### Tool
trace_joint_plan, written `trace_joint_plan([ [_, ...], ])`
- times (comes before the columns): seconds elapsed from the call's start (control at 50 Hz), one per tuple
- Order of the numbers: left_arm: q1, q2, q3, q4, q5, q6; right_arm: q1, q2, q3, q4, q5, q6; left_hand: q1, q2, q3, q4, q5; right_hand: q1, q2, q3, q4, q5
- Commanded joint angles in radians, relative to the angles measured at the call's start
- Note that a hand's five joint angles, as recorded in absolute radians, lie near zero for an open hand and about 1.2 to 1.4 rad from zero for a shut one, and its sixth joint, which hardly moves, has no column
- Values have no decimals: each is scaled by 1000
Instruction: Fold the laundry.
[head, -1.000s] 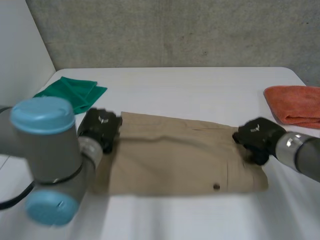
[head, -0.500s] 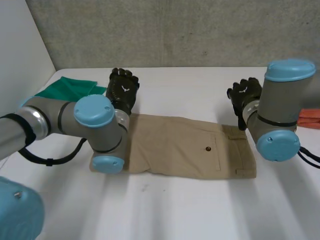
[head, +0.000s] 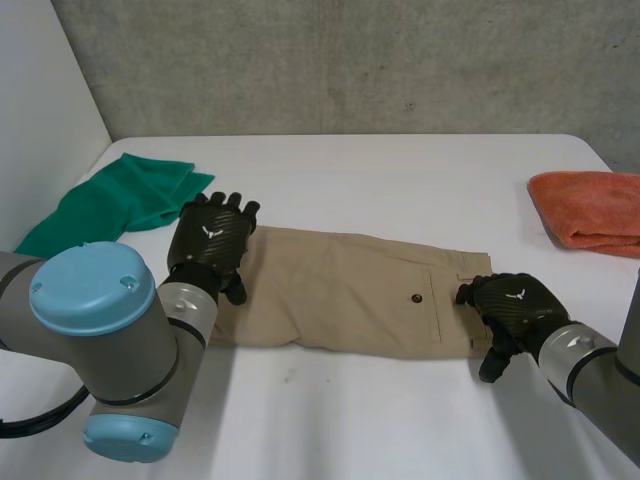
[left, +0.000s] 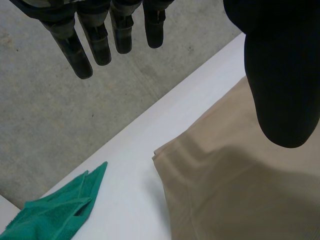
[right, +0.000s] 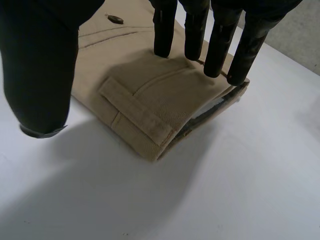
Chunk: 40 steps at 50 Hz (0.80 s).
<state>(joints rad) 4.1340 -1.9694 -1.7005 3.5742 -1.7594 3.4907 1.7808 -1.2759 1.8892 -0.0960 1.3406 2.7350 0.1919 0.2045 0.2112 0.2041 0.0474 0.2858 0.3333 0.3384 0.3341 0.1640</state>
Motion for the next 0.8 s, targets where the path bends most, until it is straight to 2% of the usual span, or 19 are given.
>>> trace_joint_plan([
  [0.02,3,-19,10,2,0,4,2,82,7,-122,2,-14,-17,-29,-36,-29,-47,479,431,426,431,426],
  [0.1,2,-19,7,2,-2,2,-1,102,-4,-180,6,-20,-17,-29,-36,-29,-47,1109,1061,1056,1061,1056],
  [0.28,0,-11,1,0,-5,2,-76,75,-19,-172,0,-64,-17,-29,-36,-29,-47,1110,1063,1058,1062,1058],
  [0.4,3,1,-1,0,-9,2,-228,-2,-1,-84,-24,-259,-17,-30,-37,-30,-47,1110,1063,1058,1062,1058],
  [0.5,2,6,-2,0,-9,2,-258,-19,-21,-56,-18,-389,-17,-30,-37,-30,-47,1110,1063,1058,1062,1058],
  [0.66,14,27,-4,0,-15,2,-38,-83,-133,-70,-31,-417,-17,-30,-37,-30,-47,1110,1063,1058,1062,1058],
  [0.72,37,46,-7,-2,-17,1,110,-72,-188,-105,-37,-432,-17,-30,-37,-30,-47,1110,1063,1058,1062,1058],
  [0.74,43,52,-8,-2,-17,1,199,-59,-215,-131,-44,-440,-17,-30,-37,-30,-47,1110,1063,1058,1062,1058],
  [0.8,71,81,-22,-2,-17,-2,331,-14,-255,-172,-61,-472,-17,-30,-37,-30,-47,1110,1063,1058,1062,1058],
])
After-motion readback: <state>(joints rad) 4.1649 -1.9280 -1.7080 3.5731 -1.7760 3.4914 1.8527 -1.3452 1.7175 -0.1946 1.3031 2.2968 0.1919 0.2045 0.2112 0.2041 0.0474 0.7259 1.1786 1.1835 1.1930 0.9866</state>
